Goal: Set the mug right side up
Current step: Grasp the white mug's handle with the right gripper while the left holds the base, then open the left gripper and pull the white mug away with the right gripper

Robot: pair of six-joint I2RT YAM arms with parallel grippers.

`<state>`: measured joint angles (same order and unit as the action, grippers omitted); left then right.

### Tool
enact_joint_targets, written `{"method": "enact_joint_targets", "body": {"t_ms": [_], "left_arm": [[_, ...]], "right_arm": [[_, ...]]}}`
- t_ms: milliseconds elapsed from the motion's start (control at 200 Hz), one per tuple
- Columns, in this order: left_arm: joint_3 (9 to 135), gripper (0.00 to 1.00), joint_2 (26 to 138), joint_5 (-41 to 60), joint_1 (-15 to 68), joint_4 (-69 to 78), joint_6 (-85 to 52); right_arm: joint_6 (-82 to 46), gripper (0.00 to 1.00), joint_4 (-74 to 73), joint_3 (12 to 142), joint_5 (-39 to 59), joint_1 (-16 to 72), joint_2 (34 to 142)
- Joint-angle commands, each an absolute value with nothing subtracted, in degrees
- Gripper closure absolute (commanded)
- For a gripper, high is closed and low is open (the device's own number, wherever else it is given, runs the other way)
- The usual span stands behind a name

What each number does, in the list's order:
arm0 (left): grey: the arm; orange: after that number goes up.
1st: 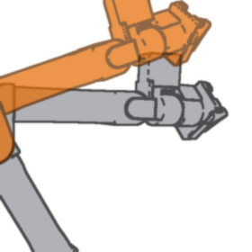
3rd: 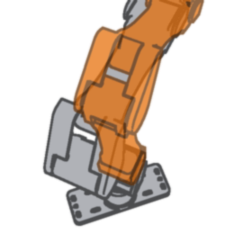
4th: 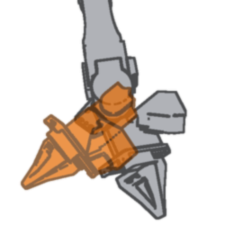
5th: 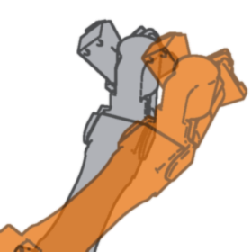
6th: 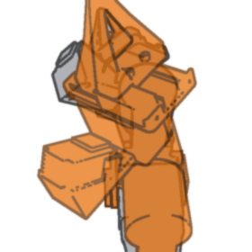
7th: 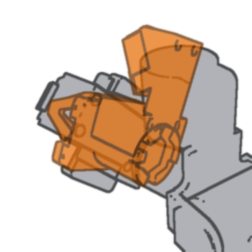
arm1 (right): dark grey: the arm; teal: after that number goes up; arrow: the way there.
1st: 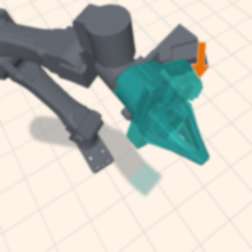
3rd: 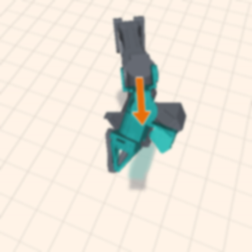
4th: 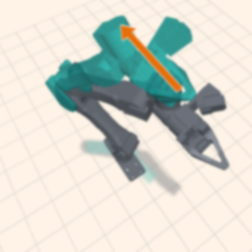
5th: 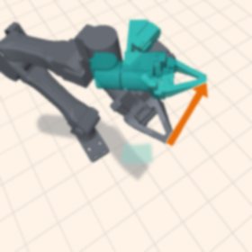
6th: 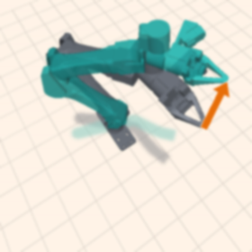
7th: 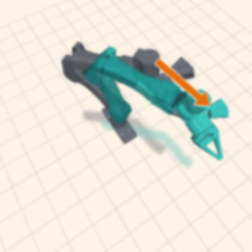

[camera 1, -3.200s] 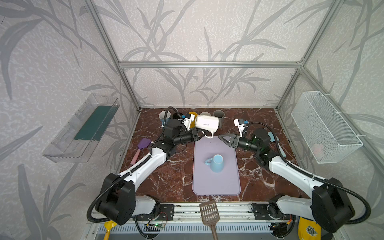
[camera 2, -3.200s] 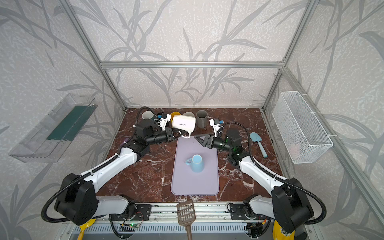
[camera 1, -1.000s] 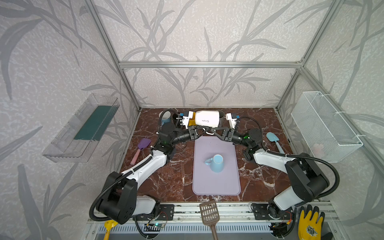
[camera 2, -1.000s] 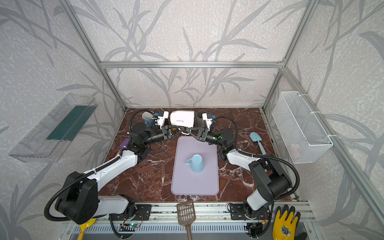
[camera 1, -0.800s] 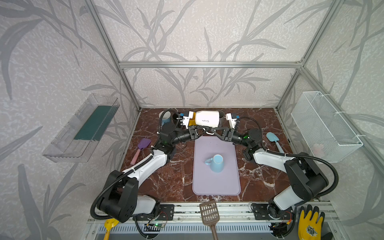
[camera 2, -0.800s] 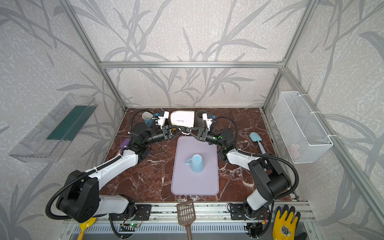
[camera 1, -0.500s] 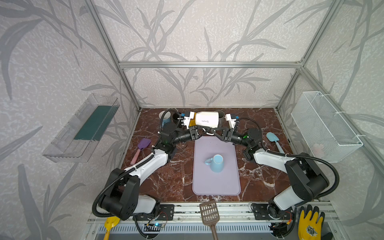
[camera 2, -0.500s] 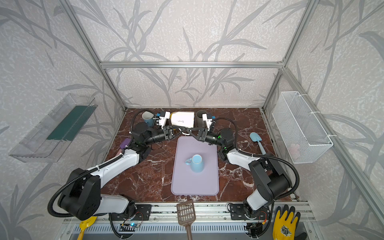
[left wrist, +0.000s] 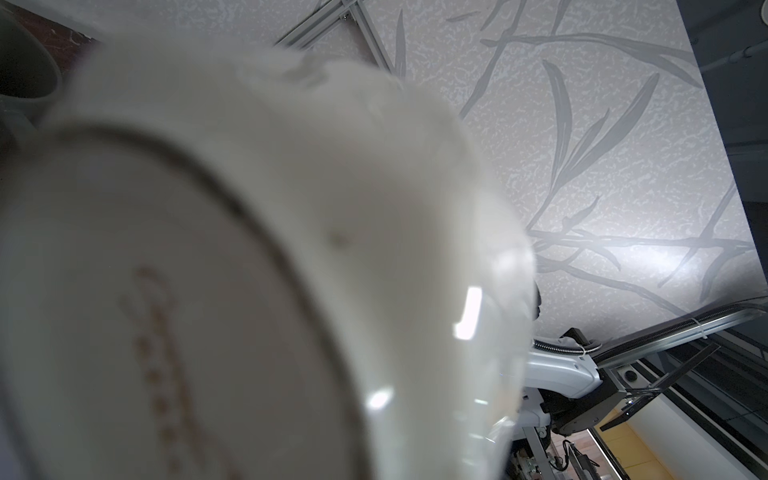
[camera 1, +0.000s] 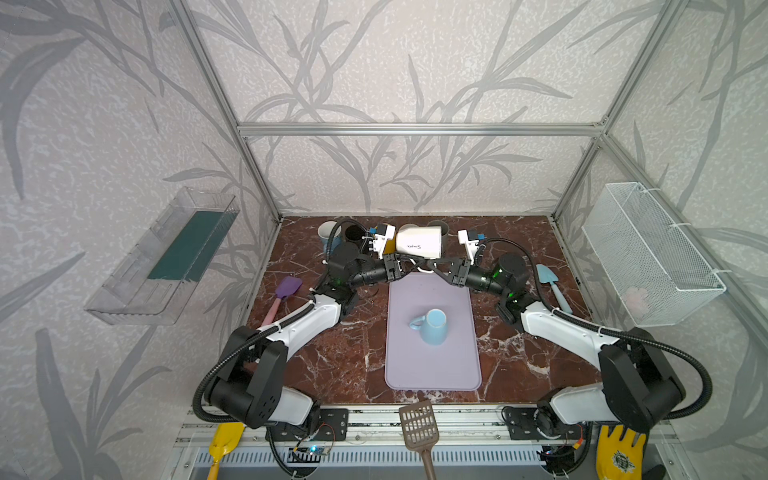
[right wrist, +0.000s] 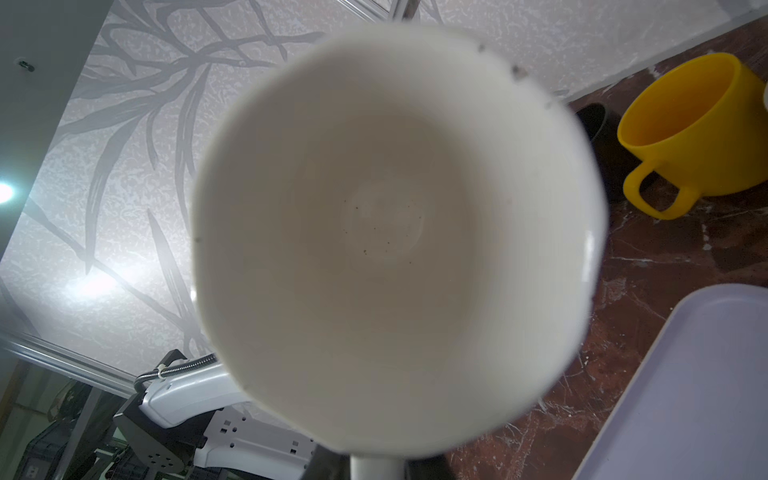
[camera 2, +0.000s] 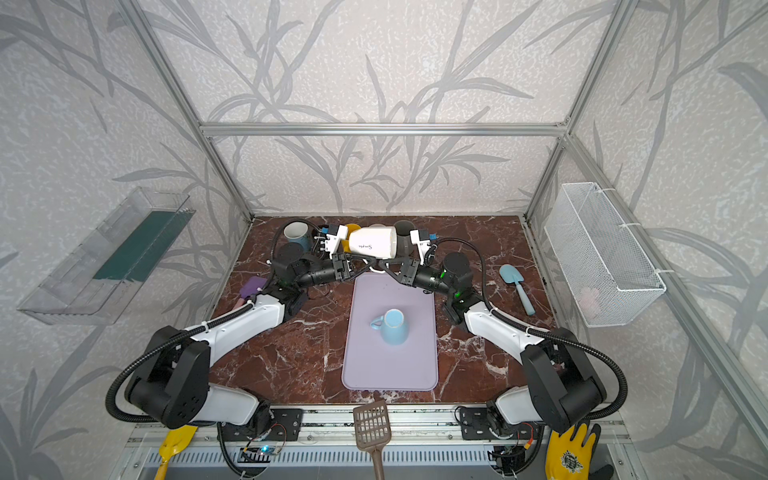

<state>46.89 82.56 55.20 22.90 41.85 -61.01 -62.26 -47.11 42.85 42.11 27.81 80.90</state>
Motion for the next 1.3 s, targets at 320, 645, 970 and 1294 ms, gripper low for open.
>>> {"method": "enact_joint_targets", "body": {"t_ms": [320, 645, 970, 1294], "left_arm": [[51.2, 0.6, 80.8, 52.7, 22.9, 24.1, -49.6], [53.1, 0.57, 79.1, 47.0, 22.9, 9.1, -42.0], [55.1, 0.56, 78.2, 41.8, 22.9, -1.3, -36.7], [56.0, 0.57, 76.7, 38.7, 22.9, -7.2, -33.5]], "right_arm": [[-59.5, 1.0, -49.3, 42.6, 42.1, 26.4, 77.3], [-57.3, 1.0, -44.6, 42.6, 40.8, 25.5, 75.2], [-50.6, 1.0, -31.0, 43.3, 38.2, 24.1, 71.3], [-44.4, 1.0, -19.3, 44.6, 37.3, 21.0, 68.9]]}}
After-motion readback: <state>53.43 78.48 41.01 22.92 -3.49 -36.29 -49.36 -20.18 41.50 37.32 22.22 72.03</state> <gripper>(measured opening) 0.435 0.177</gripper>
